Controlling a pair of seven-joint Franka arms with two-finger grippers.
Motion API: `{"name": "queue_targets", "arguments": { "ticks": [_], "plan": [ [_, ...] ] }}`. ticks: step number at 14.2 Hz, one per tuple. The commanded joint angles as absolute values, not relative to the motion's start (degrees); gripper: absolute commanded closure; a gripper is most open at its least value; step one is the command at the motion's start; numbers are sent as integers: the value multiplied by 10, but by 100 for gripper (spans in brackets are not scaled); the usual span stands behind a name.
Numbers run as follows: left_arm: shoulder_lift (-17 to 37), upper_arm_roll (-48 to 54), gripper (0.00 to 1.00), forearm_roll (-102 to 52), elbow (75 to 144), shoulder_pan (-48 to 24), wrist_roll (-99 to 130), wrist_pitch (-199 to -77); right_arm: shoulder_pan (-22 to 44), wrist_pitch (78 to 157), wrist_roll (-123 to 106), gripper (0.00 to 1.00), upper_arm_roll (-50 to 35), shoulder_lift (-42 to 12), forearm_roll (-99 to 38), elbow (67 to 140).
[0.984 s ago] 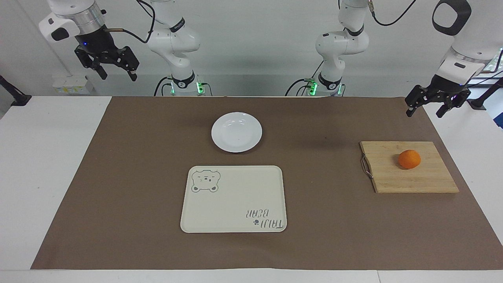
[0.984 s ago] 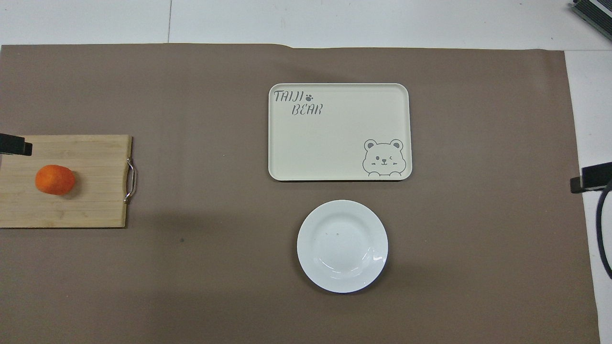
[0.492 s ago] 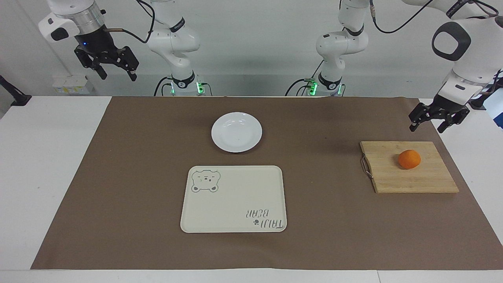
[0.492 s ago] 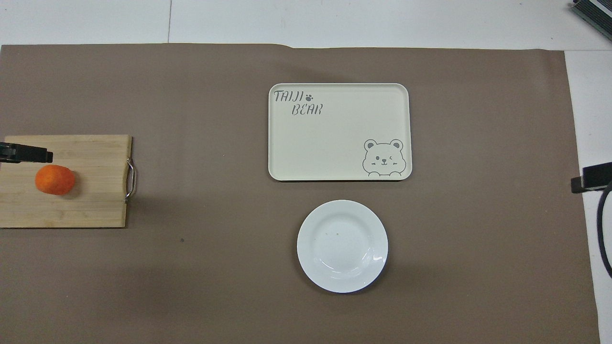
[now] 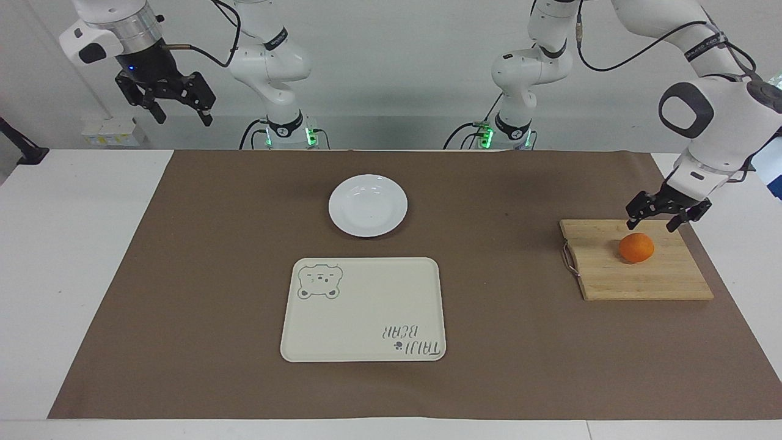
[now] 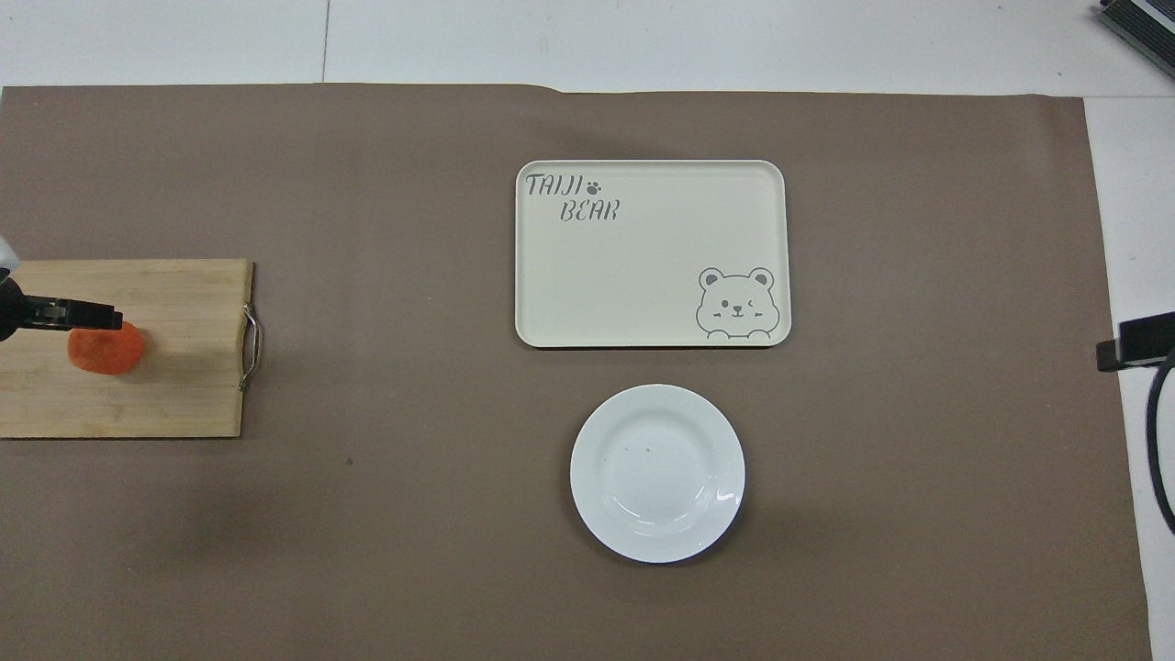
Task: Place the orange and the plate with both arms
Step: 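Lower the left gripper onto the orange and close it, then lift the orange with the left gripper and carry it over the plate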
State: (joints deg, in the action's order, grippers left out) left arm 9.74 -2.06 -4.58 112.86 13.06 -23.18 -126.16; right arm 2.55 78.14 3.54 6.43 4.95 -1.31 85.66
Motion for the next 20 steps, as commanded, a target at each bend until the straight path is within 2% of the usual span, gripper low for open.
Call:
{"name": "queue_targets", "arguments": {
  "ticks": [1,9,10,11,12,13,15,17,20],
  "plan": [
    [112,-15,0,-59,1143,146,-244,-1291,20,786,42,0,70,66,-19,877],
    [134,-16,0,-62,1155,153,-249,-1297,20,787,42,0,72,68,-20,882],
    [134,-16,13,-62,1155,153,-249,-1296,18,787,42,0,77,68,-19,882],
    [134,-16,57,-62,1154,154,-252,-1295,16,791,42,0,78,67,-19,882],
    [134,-16,87,-62,1152,160,-262,-1292,15,812,44,0,78,66,-19,883],
    [134,-15,100,-62,1149,169,-265,-1289,16,818,44,0,78,67,-19,887],
    [129,-15,100,-63,1143,164,-265,-1282,17,816,43,0,78,70,-20,891],
    [100,-10,100,-63,1144,151,-264,-1270,15,823,42,0,78,71,-19,896],
    [59,-11,100,-63,1153,87,-257,-1241,15,823,43,0,78,71,-20,896]
  ]
}}
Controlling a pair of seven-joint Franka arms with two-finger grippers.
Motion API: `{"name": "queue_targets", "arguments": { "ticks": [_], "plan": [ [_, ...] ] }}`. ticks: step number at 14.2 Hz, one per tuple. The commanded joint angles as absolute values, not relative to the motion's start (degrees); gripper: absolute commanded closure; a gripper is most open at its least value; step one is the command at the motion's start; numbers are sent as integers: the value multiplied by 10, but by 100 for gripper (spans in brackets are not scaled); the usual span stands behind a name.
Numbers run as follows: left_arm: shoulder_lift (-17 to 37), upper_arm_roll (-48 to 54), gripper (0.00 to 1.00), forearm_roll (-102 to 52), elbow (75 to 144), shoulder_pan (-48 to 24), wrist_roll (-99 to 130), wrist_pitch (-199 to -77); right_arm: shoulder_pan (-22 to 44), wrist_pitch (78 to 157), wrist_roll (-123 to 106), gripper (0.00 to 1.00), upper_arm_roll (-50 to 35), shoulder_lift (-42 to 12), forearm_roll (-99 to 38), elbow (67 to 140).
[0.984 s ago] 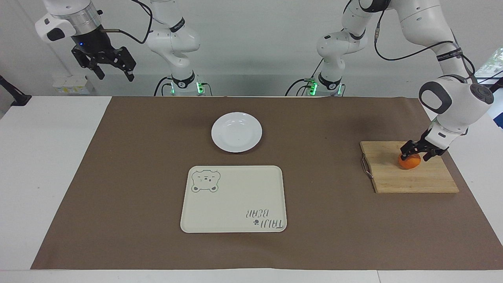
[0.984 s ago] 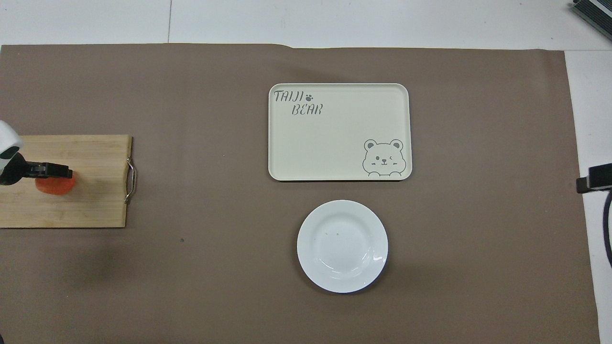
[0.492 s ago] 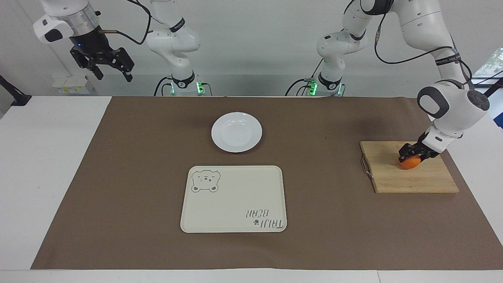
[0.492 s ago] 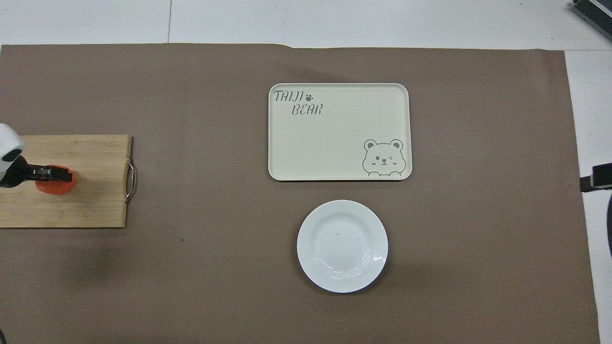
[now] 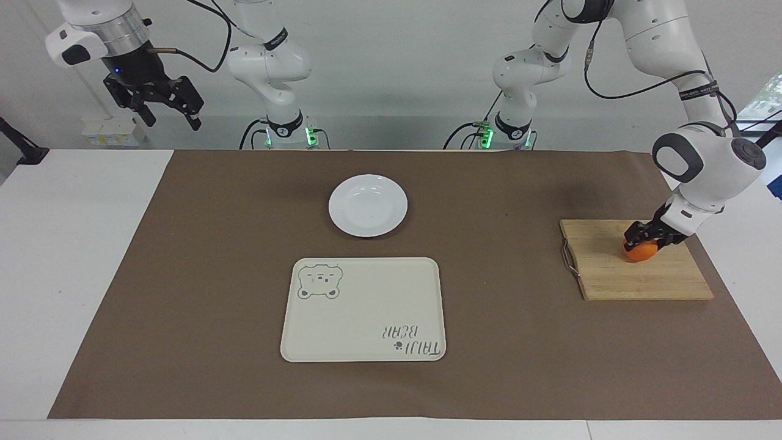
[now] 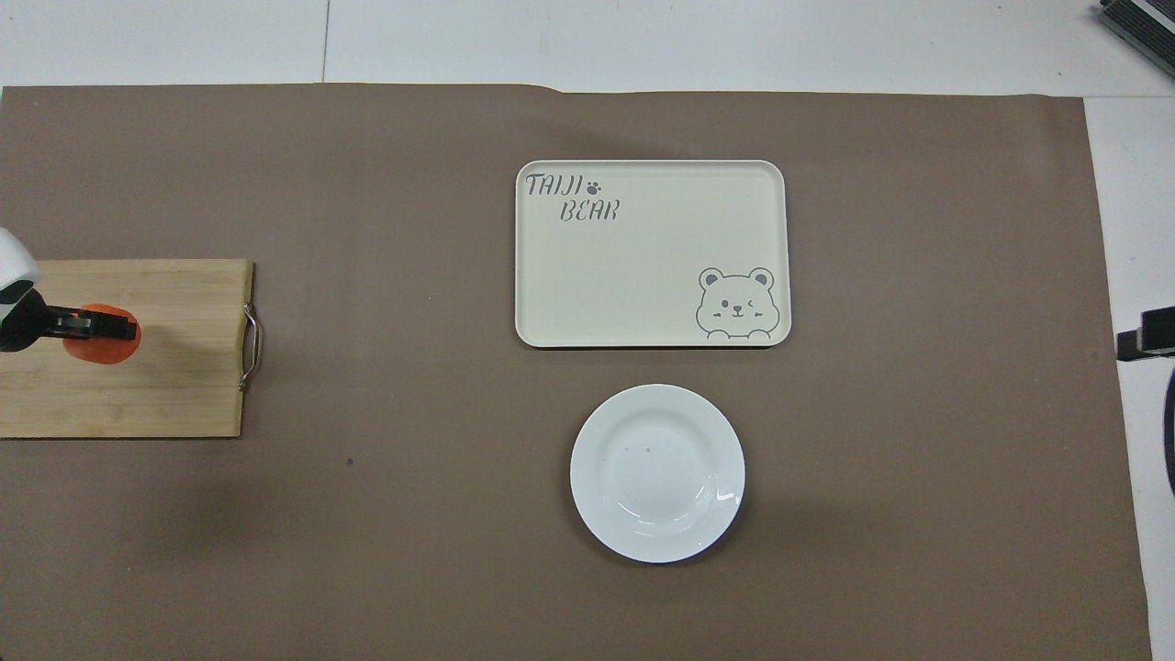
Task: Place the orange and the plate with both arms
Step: 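Lift the orange with the left gripper and carry it over the plate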
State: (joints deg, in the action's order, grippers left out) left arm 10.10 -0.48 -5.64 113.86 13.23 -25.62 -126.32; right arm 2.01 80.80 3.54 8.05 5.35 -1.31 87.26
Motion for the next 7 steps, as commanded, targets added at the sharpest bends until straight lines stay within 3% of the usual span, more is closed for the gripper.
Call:
{"name": "queue_targets", "arguments": {
  "ticks": [1,7],
  "plan": [
    [51,-11,100,-63,1153,63,-249,-1241,16,822,43,0,78,71,-20,896],
    [51,-10,100,-63,1154,-98,-86,-1253,16,823,43,0,78,70,-19,896]
  ]
}}
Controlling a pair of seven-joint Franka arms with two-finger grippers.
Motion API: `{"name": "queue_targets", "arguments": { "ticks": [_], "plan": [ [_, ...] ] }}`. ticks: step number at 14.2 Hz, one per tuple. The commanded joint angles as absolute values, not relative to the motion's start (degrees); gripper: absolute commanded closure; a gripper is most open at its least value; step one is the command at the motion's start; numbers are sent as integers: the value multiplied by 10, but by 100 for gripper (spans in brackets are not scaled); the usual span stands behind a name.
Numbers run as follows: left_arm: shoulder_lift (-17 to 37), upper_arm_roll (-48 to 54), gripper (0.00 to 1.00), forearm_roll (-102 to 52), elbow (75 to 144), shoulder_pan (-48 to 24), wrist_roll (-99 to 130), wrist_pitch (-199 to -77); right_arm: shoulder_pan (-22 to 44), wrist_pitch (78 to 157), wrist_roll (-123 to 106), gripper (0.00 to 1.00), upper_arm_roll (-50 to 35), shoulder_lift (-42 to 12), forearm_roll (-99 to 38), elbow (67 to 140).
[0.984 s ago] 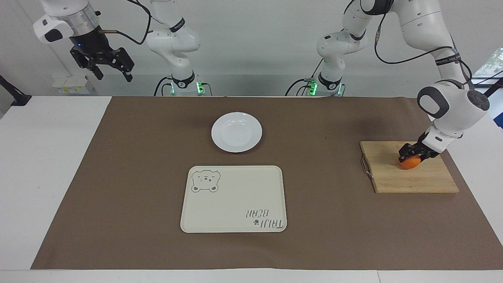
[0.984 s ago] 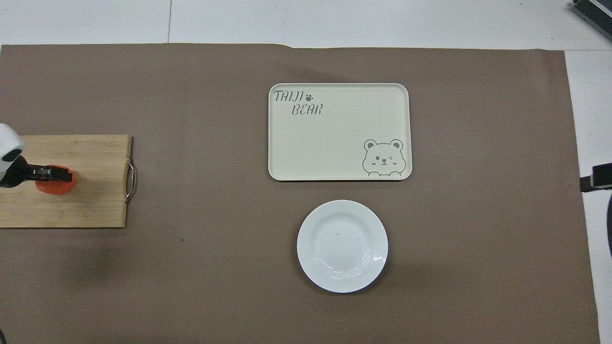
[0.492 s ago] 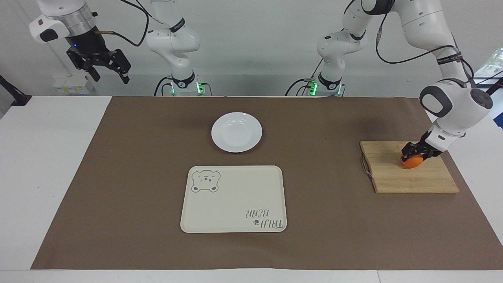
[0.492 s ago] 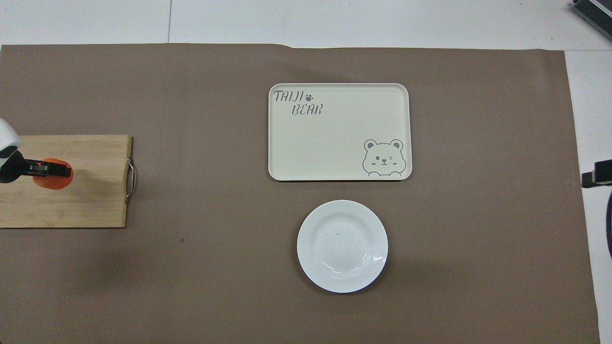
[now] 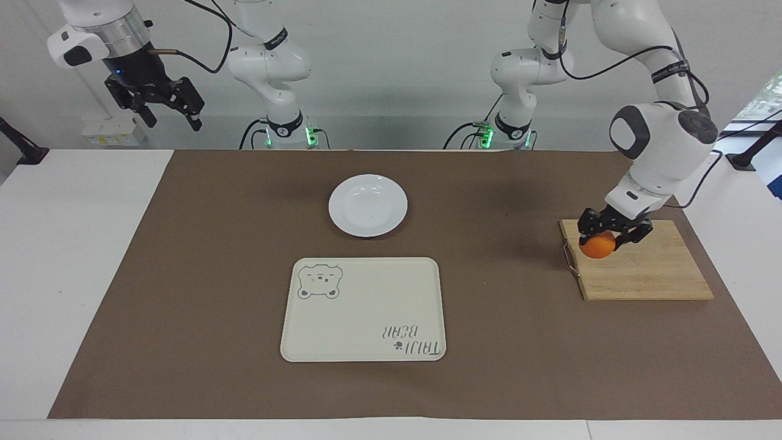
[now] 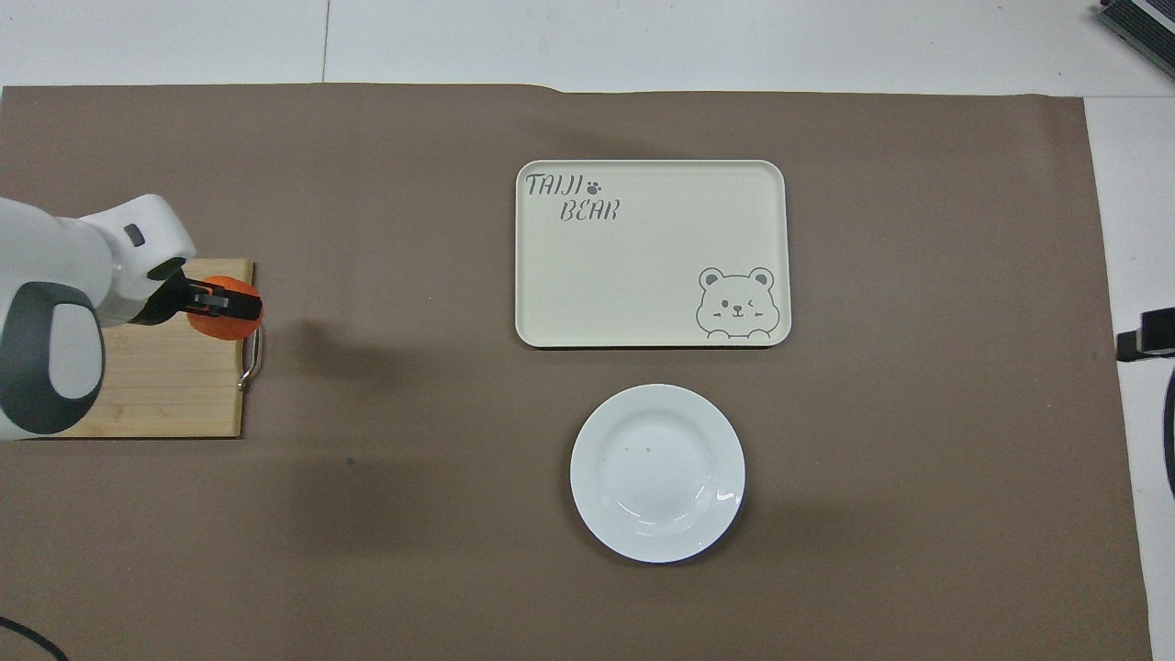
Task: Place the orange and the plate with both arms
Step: 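Lift the orange with the left gripper and carry it over the plate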
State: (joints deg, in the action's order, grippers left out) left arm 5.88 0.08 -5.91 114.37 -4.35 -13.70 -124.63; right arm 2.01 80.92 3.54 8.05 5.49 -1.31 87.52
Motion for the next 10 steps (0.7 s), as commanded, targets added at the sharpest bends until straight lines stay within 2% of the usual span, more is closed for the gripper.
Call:
{"name": "queue_targets", "arguments": {
  "ticks": [1,10],
  "plan": [
    [54,-10,100,-63,1154,-134,-52,-1259,16,823,43,0,78,71,-20,896],
    [101,-9,100,-63,1154,-409,230,-1367,15,823,42,0,78,71,-19,896]
  ]
}}
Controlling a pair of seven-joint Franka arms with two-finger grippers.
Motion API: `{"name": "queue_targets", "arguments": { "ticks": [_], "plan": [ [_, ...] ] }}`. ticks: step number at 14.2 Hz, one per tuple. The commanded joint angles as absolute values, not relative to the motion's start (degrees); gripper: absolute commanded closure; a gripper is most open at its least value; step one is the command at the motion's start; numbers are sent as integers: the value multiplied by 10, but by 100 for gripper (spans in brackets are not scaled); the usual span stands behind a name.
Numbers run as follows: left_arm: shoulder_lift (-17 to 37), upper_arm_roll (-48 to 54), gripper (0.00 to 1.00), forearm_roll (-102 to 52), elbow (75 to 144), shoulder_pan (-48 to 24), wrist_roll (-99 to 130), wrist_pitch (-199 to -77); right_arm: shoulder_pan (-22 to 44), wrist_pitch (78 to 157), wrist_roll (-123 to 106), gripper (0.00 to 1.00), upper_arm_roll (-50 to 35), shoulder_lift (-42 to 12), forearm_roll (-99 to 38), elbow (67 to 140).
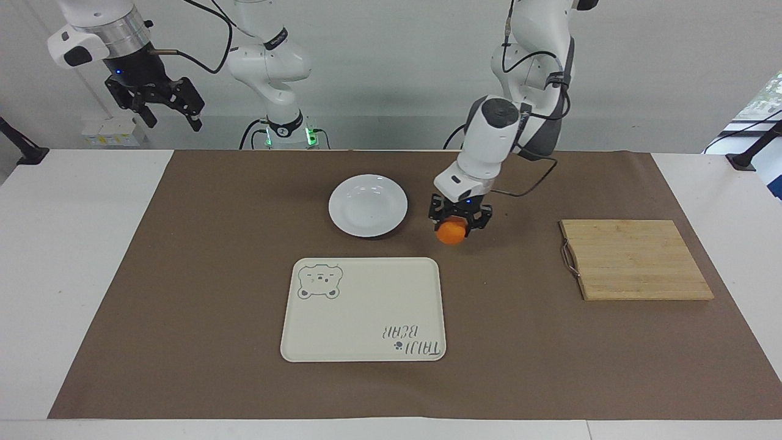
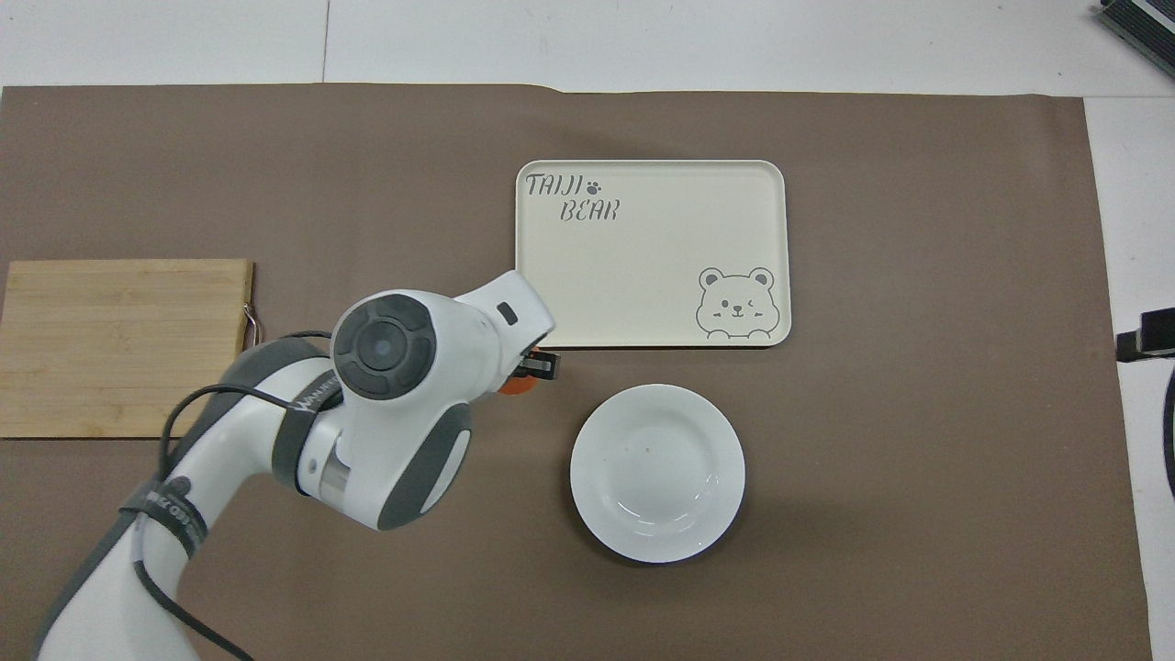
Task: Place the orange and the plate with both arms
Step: 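Lift the orange with the left gripper and carry it over the plate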
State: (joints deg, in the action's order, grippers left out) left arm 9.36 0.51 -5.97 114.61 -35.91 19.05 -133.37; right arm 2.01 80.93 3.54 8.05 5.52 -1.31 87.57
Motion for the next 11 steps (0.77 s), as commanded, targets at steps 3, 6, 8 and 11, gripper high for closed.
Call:
{"name": "queue_targets", "arguments": {
  "ticks": [3,6,8,11],
  "plan": [
    [117,-8,100,-63,1153,-466,276,-1381,15,821,41,0,79,72,-20,897],
    [154,-7,100,-63,1150,-515,309,-1432,14,819,37,0,80,71,-19,897],
    [169,-7,92,-63,1149,-531,322,-1440,9,819,37,0,80,72,-19,897],
    [167,-6,0,-63,1148,-534,328,-1430,10,819,38,0,78,72,-19,897]
  ]
}}
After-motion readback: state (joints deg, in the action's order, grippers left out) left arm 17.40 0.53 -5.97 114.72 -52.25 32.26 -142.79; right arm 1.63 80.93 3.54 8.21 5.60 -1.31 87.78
